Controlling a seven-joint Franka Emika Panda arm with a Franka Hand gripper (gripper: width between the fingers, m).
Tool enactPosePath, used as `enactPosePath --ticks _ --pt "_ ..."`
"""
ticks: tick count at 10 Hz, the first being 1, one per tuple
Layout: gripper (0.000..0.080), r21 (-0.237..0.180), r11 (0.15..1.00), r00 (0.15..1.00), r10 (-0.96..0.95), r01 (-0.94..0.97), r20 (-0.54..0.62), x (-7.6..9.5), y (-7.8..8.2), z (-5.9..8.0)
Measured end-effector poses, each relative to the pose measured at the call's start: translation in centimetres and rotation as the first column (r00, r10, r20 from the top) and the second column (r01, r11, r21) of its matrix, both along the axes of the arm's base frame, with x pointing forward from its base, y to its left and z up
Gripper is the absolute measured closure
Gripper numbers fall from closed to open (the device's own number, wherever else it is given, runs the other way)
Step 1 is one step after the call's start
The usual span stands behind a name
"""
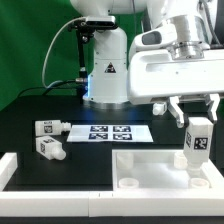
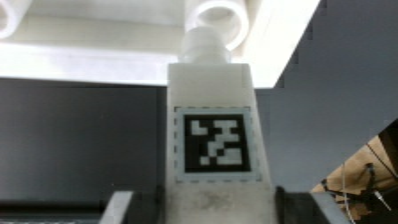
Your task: Assemble one leg
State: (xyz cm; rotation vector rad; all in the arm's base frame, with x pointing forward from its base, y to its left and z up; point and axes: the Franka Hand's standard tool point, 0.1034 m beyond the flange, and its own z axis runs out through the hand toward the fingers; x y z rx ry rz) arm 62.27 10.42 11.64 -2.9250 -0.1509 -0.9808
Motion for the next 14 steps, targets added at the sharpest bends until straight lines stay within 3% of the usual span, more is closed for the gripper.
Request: enactPosePath --ticks 9,14 --pt "0.0514 -0.002 1.000 1.000 0.011 -0.011 -0.022 0.0 0.8 -2.3" --pt "0.0512 -0.005 1.000 1.000 0.007 -0.007 0.000 -0.2 0.9 -2.5"
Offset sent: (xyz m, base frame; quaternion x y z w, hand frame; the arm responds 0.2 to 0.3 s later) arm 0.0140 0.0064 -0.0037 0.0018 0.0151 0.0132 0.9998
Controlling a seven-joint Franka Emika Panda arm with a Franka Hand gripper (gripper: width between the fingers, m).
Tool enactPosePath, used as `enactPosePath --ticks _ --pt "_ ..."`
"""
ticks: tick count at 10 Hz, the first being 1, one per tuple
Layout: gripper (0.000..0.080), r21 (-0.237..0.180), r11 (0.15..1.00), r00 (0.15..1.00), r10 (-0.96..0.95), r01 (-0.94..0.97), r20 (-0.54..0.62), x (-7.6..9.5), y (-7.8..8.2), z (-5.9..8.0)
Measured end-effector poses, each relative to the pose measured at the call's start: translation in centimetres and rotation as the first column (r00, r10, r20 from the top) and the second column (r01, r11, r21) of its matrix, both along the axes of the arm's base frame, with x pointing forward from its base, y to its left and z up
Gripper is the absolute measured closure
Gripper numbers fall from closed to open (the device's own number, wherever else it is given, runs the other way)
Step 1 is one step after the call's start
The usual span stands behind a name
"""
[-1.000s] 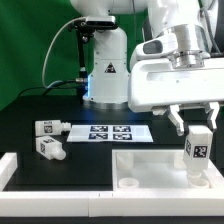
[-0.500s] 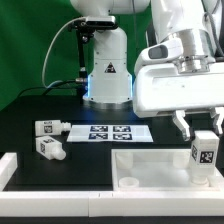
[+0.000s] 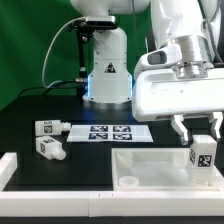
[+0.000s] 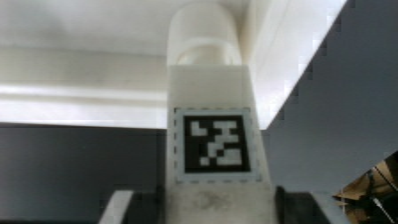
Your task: Assemble one leg
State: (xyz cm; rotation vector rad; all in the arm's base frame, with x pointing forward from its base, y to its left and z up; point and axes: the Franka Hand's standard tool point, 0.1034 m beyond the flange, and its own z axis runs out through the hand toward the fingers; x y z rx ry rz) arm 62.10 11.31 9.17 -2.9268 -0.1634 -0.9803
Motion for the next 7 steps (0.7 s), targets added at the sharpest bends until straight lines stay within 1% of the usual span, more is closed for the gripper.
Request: enactPosePath --ticks 3,4,5,6,7 --pt "0.0512 0.003 1.000 1.000 0.000 0.000 -0.017 0.08 -0.05 0.01" --pt "0.0512 0.004 1.000 0.999 0.003 -0.002 -0.033 -0.10 0.00 -0.29" --pt "0.0295 0.004 1.000 0.999 0.003 -0.002 -0.033 -0.10 0.00 -0.30" --pt "0.0295 0.004 1.000 0.999 0.003 -0.002 -0.034 -0.13 0.00 -0.36" --pt "0.0196 0.007 1.000 0.999 0.006 -0.006 -0.054 -0.30 0.11 -0.61"
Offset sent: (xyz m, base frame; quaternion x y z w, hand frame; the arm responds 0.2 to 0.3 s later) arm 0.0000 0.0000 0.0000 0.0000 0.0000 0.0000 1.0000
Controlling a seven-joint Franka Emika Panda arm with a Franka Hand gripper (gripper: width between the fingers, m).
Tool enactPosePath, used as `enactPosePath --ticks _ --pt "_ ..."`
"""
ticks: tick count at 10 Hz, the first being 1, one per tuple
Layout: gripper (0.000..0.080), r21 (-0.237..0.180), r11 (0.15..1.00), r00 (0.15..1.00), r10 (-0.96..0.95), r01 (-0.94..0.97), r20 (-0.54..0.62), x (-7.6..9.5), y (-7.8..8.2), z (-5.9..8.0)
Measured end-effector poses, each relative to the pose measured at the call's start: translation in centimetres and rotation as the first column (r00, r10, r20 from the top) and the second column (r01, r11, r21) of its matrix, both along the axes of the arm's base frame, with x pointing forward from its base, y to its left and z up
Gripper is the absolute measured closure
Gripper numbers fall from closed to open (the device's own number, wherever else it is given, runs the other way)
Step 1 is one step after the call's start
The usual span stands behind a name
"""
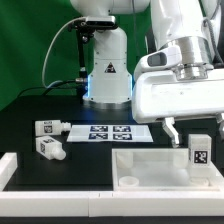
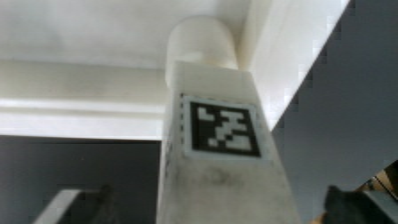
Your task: Assemble one leg
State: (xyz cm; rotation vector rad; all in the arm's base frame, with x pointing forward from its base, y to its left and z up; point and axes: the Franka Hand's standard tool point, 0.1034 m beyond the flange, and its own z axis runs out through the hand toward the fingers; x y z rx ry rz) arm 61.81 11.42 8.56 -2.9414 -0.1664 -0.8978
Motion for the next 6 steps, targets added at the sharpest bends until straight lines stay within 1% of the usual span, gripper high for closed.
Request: enactPosePath --ticks 1,2,3,4,5,6 --pt "0.0164 0.012 1.000 0.999 -0.005 0.006 -0.035 -0.1 0.1 0.0" --pt "0.0164 0.046 0.997 0.996 -0.056 0.060 -0.070 0.0 0.2 0.3" --pt "0.0152 0.069 0.994 0.989 -0.079 0.088 -0.125 -0.1 0.9 0.3" --pt "0.0152 0.078 0.992 0.970 -0.081 0.101 -0.231 -0.3 1.3 0.2" --pt "0.0151 0.080 0.990 0.937 -0.084 0.118 -0.340 -0.1 0.8 0.4" --pt "0.0151 0.078 0.989 0.910 -0.085 0.127 -0.406 0.4 0.4 0.6"
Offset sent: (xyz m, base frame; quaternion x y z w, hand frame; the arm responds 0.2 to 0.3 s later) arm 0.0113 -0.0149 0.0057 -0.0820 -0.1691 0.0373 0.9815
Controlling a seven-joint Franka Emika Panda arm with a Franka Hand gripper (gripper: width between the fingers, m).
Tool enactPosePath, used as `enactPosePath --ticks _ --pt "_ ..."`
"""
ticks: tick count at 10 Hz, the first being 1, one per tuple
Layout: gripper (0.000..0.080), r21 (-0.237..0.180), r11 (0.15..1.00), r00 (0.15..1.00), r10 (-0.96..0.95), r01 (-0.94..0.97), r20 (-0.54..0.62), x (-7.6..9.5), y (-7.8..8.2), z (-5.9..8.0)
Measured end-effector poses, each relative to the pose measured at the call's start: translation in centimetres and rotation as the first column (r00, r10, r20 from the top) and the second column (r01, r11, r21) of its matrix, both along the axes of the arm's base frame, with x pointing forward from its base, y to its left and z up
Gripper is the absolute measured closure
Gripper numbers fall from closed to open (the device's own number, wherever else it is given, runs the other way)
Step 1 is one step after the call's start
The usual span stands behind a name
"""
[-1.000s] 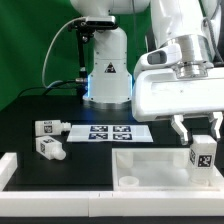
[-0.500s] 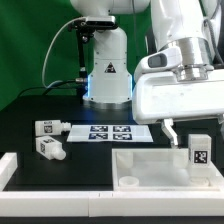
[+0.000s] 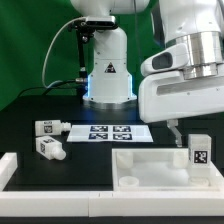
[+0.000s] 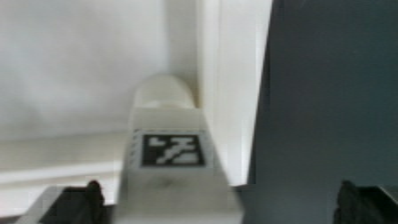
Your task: Assemble one leg
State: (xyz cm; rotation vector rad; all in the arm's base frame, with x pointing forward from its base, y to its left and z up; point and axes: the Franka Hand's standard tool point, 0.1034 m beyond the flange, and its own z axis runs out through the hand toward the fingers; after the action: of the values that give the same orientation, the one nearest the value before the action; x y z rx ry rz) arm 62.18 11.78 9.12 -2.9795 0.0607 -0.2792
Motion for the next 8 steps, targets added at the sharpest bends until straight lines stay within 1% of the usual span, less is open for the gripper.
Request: enactPosePath --ticks 1,2,3,7,8 --pt "0.0151 0.005 1.000 0.999 0.005 -0.004 -0.052 -0.08 -0.21 -0.32" --pt "0.0151 0.017 1.000 0.993 0.011 -0.008 -0.121 -0.51 -0.36 -0.45" --pt "0.0151 0.026 1.000 0.989 0.009 -0.005 -0.151 -0.53 -0.68 -0.37" --pt "0.0151 0.028 1.000 0.987 0.009 -0.005 -0.163 -0.58 -0.81 -0.41" --pt "0.0238 0.028 1.000 0.987 0.009 -0.004 -0.163 -0.58 -0.82 -0.41"
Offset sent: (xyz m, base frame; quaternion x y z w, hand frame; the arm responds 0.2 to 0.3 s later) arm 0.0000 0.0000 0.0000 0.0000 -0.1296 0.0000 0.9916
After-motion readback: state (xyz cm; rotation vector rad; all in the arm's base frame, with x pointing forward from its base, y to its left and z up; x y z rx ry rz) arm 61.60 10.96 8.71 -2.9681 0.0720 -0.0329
